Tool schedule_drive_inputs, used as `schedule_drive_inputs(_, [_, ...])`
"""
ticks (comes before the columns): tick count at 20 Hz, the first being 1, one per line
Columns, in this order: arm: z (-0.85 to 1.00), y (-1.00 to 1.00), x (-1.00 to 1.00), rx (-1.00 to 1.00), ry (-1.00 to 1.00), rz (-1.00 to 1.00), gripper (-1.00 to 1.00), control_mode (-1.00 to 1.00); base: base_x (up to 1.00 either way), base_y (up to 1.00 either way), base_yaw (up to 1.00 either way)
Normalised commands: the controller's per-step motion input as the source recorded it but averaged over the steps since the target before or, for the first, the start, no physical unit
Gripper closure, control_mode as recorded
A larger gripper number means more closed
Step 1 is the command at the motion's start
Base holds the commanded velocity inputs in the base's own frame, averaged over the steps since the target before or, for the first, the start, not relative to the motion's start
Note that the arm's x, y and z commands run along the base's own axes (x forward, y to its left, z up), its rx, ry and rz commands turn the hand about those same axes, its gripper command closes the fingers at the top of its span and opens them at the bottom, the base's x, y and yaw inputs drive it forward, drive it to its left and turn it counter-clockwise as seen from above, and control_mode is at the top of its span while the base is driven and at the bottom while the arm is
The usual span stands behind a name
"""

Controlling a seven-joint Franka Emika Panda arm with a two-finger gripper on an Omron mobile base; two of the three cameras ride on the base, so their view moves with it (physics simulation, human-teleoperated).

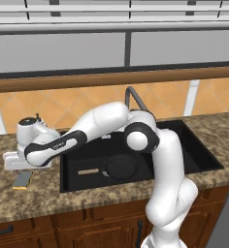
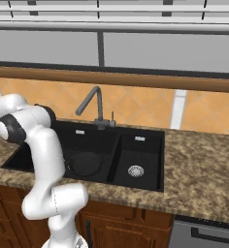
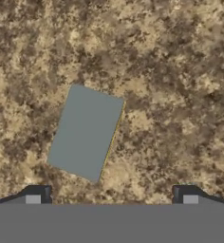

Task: Pick the pan and sponge and place them into the sink. Then turn on the water.

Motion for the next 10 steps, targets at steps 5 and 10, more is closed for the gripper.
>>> schedule_drive_inputs(5, [-0.20, 0.32, 0.04, 0.00, 0.01, -0.03, -1.00, -1.00, 0.00, 0.00, 0.00])
schedule_drive_inputs(10, [-0.11, 0.37, 0.05, -0.05, 0.05, -0.03, -1.00, -1.00, 0.00, 0.00, 0.00])
